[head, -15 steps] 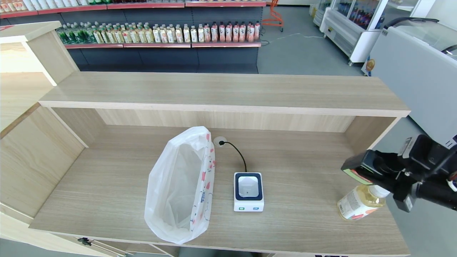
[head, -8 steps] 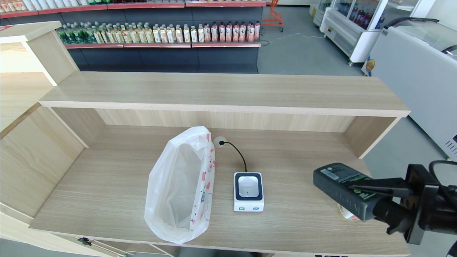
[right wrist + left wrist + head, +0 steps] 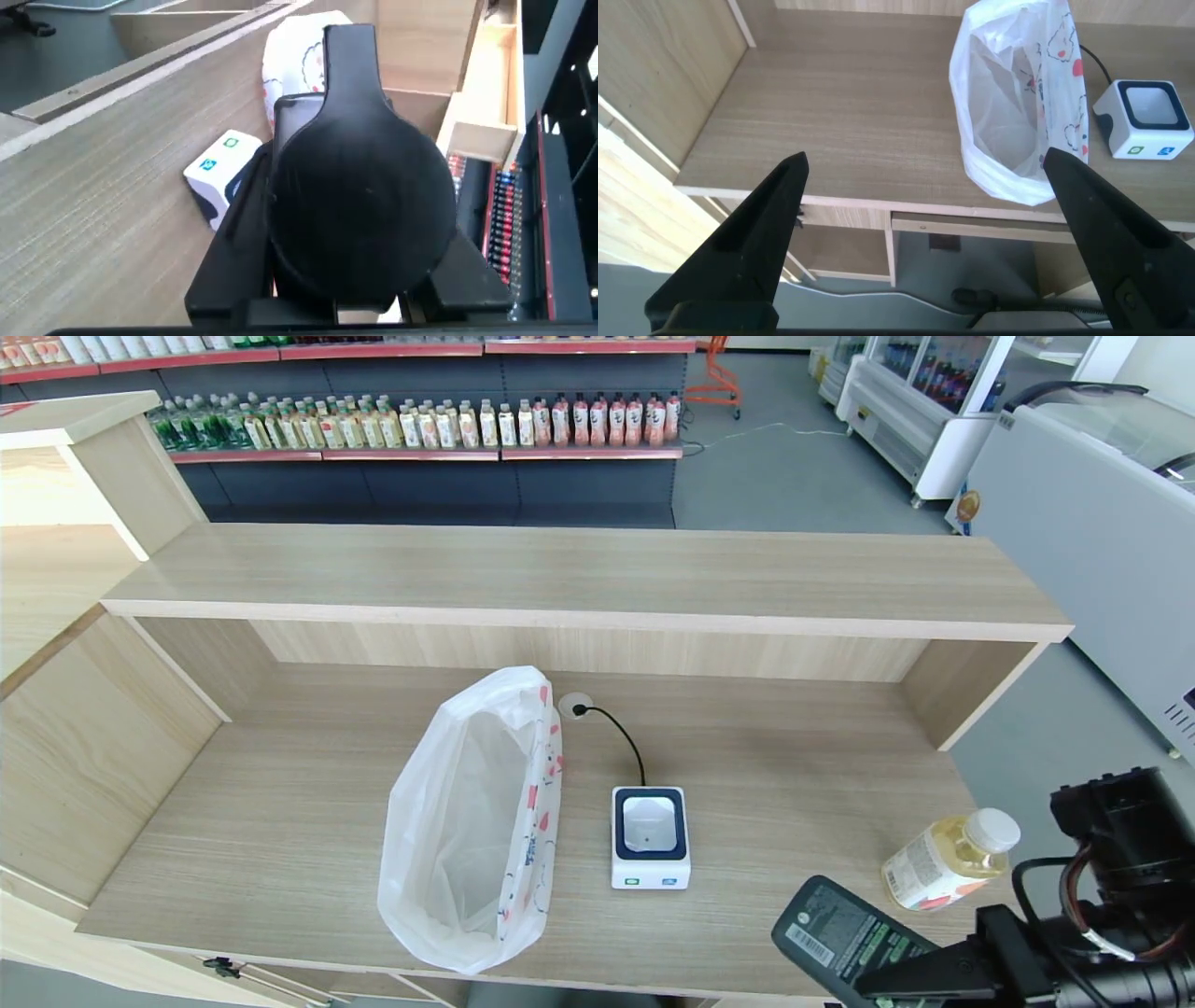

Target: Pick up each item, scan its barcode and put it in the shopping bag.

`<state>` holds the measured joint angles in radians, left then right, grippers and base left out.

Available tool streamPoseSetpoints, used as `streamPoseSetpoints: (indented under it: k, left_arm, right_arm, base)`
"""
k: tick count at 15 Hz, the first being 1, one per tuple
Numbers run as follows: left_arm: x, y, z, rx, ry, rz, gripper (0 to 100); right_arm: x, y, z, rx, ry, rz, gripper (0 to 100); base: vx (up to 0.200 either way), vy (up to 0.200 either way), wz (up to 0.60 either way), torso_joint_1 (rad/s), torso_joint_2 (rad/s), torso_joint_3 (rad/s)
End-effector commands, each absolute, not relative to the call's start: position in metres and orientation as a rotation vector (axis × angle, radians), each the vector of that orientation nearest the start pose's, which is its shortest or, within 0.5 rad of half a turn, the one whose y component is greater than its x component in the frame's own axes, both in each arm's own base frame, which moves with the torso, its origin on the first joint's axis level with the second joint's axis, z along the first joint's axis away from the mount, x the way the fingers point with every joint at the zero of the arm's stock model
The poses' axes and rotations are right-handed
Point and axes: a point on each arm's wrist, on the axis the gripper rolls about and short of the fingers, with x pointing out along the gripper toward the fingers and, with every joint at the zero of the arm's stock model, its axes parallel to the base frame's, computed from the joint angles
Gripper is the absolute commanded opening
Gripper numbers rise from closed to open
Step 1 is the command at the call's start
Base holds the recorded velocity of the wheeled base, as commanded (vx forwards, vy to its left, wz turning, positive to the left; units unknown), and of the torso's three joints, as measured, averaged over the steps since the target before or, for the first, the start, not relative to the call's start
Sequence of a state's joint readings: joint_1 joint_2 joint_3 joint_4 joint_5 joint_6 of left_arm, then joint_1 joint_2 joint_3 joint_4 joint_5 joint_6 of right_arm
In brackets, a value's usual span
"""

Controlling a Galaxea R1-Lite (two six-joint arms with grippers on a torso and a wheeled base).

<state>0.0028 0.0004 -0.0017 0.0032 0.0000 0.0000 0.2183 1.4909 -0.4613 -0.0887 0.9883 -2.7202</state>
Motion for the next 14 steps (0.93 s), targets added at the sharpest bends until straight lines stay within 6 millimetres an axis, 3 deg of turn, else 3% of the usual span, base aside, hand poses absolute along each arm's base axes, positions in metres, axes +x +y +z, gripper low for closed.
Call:
streamPoseSetpoints:
  k: [1,5,9,14]
  left_arm:
    - [-0.023,0.0,0.076,0.0,0.002,0.003,100]
    - [-0.023,0.0,0.076,0.0,0.002,0.003,100]
    - [-0.023,0.0,0.076,0.0,0.002,0.003,100]
    - [-0.023,0.0,0.076,0.0,0.002,0.003,100]
  right_arm:
    - [0.189,0.085,0.107,-1.755,-1.214,1.409,0]
    - [0.19,0.139,0.104,-1.697,-1.496,1.451,0]
    - [0.2,0.147,0.101,-1.698,-1.51,1.445,0]
    - [0.22,0.164,0.116,-1.743,-1.592,1.329,0]
  base:
    - [0.0,0.0,0.0,0.0,0.0,0.0]
    - [0.0,0.0,0.0,0.0,0.0,0.0]
    - [0.0,0.0,0.0,0.0,0.0,0.0]
    - [0.0,0.0,0.0,0.0,0.0,0.0]
